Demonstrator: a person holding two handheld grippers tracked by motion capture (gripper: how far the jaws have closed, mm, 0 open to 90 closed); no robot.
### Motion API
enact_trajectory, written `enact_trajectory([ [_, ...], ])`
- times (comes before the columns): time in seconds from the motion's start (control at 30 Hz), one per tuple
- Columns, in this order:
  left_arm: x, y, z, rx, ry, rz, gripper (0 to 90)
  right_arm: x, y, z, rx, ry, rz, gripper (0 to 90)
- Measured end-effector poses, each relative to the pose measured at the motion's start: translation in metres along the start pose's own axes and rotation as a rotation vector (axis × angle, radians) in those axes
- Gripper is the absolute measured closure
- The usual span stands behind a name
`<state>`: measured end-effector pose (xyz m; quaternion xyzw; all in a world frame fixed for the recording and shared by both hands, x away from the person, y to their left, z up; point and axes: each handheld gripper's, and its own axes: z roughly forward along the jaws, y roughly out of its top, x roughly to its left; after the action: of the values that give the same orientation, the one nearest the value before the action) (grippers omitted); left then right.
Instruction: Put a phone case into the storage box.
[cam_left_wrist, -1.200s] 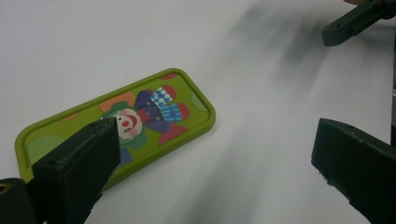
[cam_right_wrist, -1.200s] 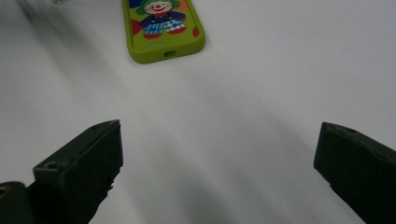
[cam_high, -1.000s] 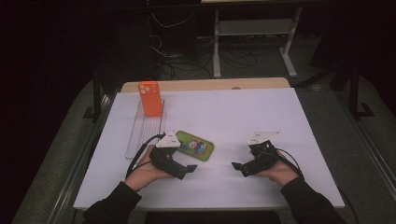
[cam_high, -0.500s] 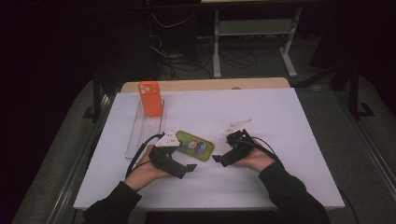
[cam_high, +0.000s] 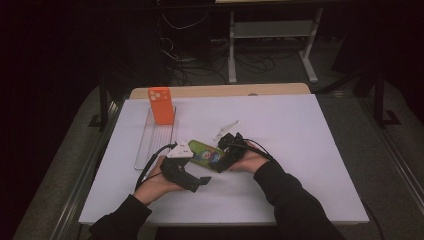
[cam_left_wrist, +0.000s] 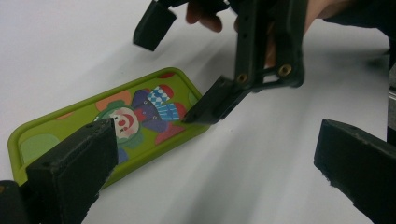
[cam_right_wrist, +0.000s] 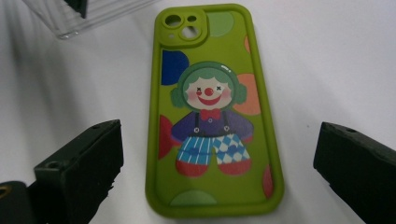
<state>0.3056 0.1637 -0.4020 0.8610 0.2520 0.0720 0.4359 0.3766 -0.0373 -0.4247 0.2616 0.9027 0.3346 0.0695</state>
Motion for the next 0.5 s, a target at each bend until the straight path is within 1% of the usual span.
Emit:
enact_trajectory([
  [0.03,0.0,0.0,0.0,0.0,0.0,0.004,0.0,0.0,0.002,0.003,0.01,-0.001,0.0,0.7],
  [0.07,0.0,0.0,0.0,0.0,0.002,0.009,0.0,-0.001,0.003,0.006,0.014,0.0,-0.011,0.7],
  [0.17,0.0,0.0,0.0,-0.002,0.001,0.006,0.0,0.0,0.005,0.012,0.032,0.004,-0.005,0.9],
  [0.27,0.0,0.0,0.001,0.001,-0.003,0.001,0.0,-0.001,0.007,0.019,0.047,-0.003,-0.028,2.0],
  [0.33,0.0,0.0,0.001,0.005,-0.003,0.005,0.0,-0.001,0.008,0.022,0.071,0.001,-0.033,2.7],
  [0.5,0.0,0.0,0.0,0.002,-0.003,0.001,0.0,0.0,0.012,0.028,0.091,0.014,-0.06,7.4],
])
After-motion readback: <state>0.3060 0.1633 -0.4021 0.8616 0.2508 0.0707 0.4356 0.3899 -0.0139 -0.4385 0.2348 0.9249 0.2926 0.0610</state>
